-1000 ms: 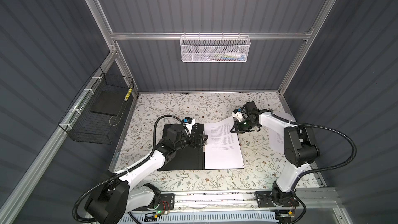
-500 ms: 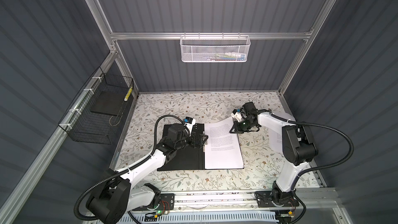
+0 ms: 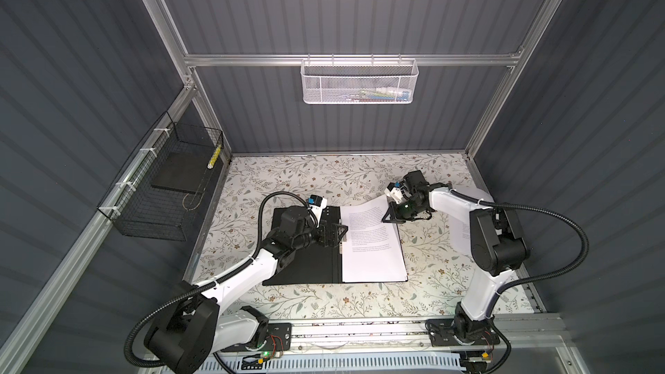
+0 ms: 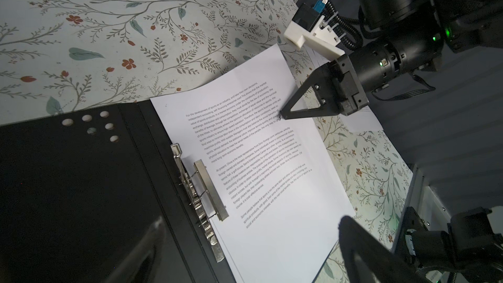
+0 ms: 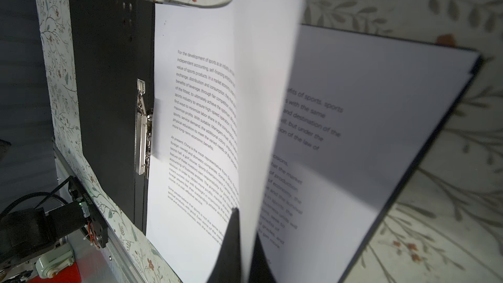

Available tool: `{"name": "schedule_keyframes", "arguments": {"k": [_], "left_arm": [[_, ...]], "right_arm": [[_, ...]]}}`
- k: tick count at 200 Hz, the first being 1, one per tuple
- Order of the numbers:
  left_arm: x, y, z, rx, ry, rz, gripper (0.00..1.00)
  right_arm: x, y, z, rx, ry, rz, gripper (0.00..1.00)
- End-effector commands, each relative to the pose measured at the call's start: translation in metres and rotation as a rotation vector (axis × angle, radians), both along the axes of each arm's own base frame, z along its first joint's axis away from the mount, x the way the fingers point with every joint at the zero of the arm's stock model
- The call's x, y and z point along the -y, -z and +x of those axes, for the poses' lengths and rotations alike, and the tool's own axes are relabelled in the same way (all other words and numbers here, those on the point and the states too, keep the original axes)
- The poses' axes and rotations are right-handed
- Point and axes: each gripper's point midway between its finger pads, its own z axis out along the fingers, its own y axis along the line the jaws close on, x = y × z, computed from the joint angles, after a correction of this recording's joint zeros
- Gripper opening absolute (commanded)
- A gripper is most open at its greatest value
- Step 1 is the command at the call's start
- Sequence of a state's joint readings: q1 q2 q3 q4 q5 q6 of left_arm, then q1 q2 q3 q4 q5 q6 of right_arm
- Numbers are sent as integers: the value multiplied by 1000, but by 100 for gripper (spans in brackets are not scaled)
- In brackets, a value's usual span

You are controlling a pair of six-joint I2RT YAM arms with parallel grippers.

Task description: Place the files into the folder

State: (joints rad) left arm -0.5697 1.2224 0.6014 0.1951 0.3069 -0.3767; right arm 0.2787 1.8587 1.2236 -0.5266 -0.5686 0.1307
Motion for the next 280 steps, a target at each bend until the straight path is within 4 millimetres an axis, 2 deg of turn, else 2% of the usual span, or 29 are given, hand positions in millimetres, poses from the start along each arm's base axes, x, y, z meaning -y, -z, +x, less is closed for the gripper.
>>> {"name": "schedule_keyframes", "arguments": {"k": [1,96,142,231,255,258,260,280], "left_arm": [[4,-8,3,3,10,-13,100],[8,-10,-1,-11,38,-28,100],[8,-10,-1,-11,39,-30,100],[8,-10,-2,-12,40,-30,100],[8,-11,-2,-13,40,-32,100],[8,-11,-2,-12,40,-32,100],[8,-11,-2,-13,40,-32,100],[9,-12,-3,-14,44,-36,100]], "right_arm": [[-4,4,-6,-27,-7,12,5],[-4,7,-14,-40,-2,15,7],[-5,10,-16,-42,1,15,13],[4,8,-12,-24,49,-33,58],[14,9,-12,-11,84,-88,76],[15,8,-12,-8,89,-95,94],[16,8,-12,-7,92,-100,98],[26,5,-11,13,126,-150,99]]}}
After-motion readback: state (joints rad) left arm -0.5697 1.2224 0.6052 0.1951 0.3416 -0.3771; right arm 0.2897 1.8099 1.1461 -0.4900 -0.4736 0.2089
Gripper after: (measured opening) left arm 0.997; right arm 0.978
